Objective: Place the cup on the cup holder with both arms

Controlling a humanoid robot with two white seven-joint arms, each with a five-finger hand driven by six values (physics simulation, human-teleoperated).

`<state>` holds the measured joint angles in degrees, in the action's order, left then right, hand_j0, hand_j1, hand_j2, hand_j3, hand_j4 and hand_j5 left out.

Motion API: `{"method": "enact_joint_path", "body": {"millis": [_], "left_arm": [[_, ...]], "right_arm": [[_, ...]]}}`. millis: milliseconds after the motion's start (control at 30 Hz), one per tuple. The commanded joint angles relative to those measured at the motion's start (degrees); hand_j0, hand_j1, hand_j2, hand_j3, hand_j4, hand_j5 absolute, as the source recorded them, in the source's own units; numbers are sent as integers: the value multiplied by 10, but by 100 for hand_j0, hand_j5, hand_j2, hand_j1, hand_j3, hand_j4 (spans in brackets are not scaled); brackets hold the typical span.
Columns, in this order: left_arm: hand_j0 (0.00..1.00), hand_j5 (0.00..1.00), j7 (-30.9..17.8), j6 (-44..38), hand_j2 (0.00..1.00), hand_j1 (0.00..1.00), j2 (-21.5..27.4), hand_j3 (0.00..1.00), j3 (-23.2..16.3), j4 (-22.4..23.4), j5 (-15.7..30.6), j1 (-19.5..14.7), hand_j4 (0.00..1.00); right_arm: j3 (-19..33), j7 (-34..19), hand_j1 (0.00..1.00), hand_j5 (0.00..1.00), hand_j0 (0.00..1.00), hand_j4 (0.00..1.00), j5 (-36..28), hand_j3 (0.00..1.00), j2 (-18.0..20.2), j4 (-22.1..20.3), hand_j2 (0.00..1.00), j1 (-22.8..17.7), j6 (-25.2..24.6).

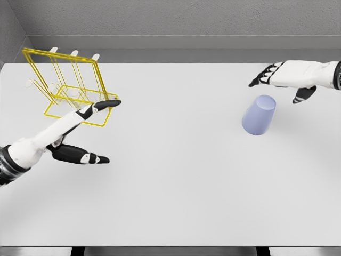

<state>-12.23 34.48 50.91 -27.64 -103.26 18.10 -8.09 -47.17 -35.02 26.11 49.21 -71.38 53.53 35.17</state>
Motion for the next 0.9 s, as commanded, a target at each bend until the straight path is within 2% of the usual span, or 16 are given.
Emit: {"method": "enact_joint_path", "body": {"millis": [0, 100, 233, 333, 367, 533, 667, 867], "left_arm": [[100, 100, -47, -26, 100, 100, -11, 100, -17, 0, 59, 0, 100], [100, 100, -52, -116, 100, 100, -27, 100, -33, 0, 120, -3, 100], [100, 100, -52, -248, 100, 100, -59, 100, -40, 17, 159, -13, 100], [100, 100, -52, -317, 100, 100, -62, 100, -41, 18, 215, -19, 100], [100, 100, -52, -344, 100, 100, -76, 100, -41, 18, 236, -23, 100], [100, 100, -52, -401, 100, 100, -118, 100, -42, 19, 248, -39, 100], [100, 100, -52, -412, 100, 100, -139, 100, -66, 41, 249, -57, 100], [100, 100, -52, -410, 100, 100, -154, 100, -79, 75, 233, -58, 100]], "right_arm": [[-6, 0, 100, 100, 100, 100, 10, 100, -9, 0, 100, 0, -2], [-14, 0, 99, 99, 99, 99, 10, 99, -13, -32, 99, -3, -2], [-24, 0, 99, 99, 99, 99, 10, 99, -10, -32, 99, -7, -2], [-30, 0, 99, 99, 99, 99, 11, 99, -10, -32, 99, -7, -2], [-35, 0, 99, 99, 99, 99, 11, 99, -10, -32, 99, -7, -2], [-47, 0, 99, 99, 99, 99, 18, 99, -13, -33, 99, -10, -2], [-48, 0, 99, 99, 99, 99, 19, 99, -14, -31, 99, -12, -2], [-50, 0, 90, 90, 90, 90, 29, 90, -15, -31, 90, -12, -2]]}}
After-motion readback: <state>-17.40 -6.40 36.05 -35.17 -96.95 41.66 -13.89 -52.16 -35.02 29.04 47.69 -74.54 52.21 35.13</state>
